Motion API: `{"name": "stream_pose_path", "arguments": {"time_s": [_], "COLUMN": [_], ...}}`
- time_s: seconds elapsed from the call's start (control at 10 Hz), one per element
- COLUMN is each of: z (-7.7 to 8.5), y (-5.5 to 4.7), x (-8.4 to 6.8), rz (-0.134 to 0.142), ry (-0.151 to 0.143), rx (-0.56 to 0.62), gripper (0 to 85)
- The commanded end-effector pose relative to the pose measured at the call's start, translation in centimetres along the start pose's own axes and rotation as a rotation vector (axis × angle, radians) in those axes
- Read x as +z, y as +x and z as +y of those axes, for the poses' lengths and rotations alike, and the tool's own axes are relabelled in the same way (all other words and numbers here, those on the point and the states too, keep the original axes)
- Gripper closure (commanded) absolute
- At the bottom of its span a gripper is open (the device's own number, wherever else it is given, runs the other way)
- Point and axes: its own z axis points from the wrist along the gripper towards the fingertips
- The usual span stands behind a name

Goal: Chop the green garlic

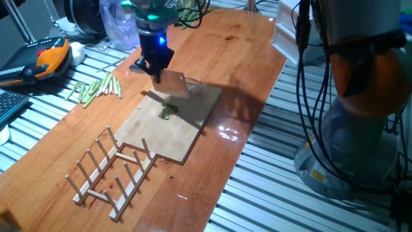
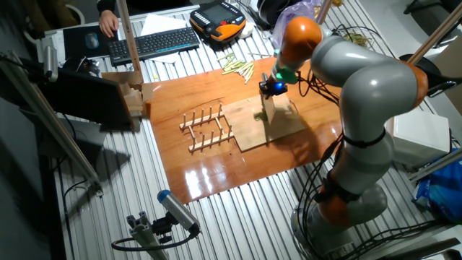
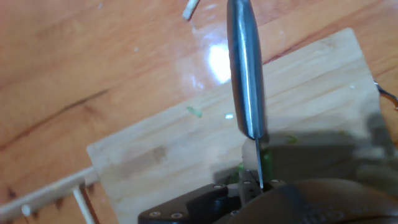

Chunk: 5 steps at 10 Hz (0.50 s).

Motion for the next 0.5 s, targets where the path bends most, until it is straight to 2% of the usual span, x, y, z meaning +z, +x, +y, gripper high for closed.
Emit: {"name": "stream_pose_path", "arguments": {"time_s": [0.0, 0.1, 0.2, 0.4], "z": [0.03, -0.08, -0.31, -0.66], "y": [0.01, 0.03, -0.06, -0.42], "x": [-0.01, 0.27, 0.52, 0.87], "rz": [-0.070, -0.090, -0.098, -0.087], "ry": [0.041, 0.068, 0.086, 0.133], "rx": [0.259, 0.209, 0.135, -0.032], "gripper": [85.0, 85.0, 85.0, 85.0]}}
